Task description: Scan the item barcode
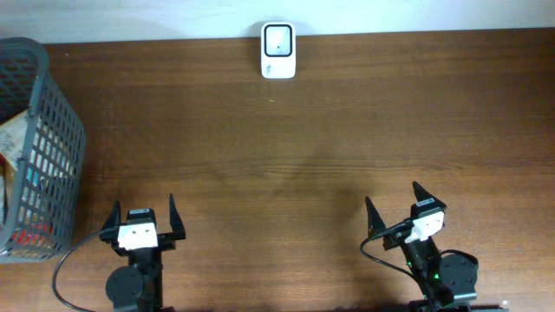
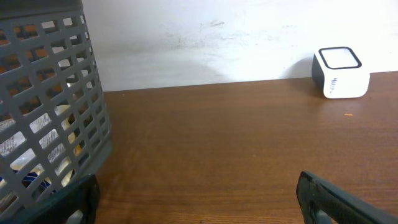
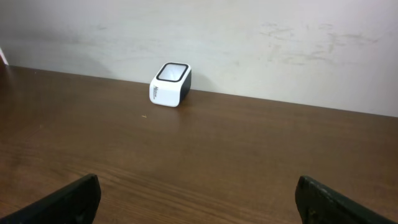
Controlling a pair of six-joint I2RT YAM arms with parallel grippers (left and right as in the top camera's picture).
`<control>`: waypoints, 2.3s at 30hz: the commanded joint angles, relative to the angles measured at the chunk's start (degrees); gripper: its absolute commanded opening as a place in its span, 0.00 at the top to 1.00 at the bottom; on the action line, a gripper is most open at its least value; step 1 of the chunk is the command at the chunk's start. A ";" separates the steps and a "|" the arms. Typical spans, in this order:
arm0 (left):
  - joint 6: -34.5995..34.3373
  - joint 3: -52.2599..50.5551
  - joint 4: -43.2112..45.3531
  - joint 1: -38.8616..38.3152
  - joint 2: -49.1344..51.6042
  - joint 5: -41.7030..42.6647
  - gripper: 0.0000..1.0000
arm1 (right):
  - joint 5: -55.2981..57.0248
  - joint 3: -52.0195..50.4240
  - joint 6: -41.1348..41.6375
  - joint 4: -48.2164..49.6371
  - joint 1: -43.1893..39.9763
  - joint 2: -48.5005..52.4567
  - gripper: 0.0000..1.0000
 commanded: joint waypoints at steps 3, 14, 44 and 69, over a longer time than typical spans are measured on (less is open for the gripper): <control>0.70 -0.31 -0.20 -0.22 -0.55 -0.42 0.01 | 0.33 -0.31 0.37 -0.37 0.35 -0.33 0.01; 0.70 -0.31 -0.20 -0.22 -0.55 -0.42 0.01 | 0.33 -0.31 0.37 -0.39 0.35 -0.33 0.01; 0.70 -0.26 3.52 -0.22 -0.55 6.93 0.01 | 0.33 -0.31 0.39 -0.37 0.35 -0.33 0.01; 1.79 56.00 -24.65 -0.22 60.96 24.83 0.01 | 0.31 -0.31 0.39 -0.39 0.35 -0.33 0.01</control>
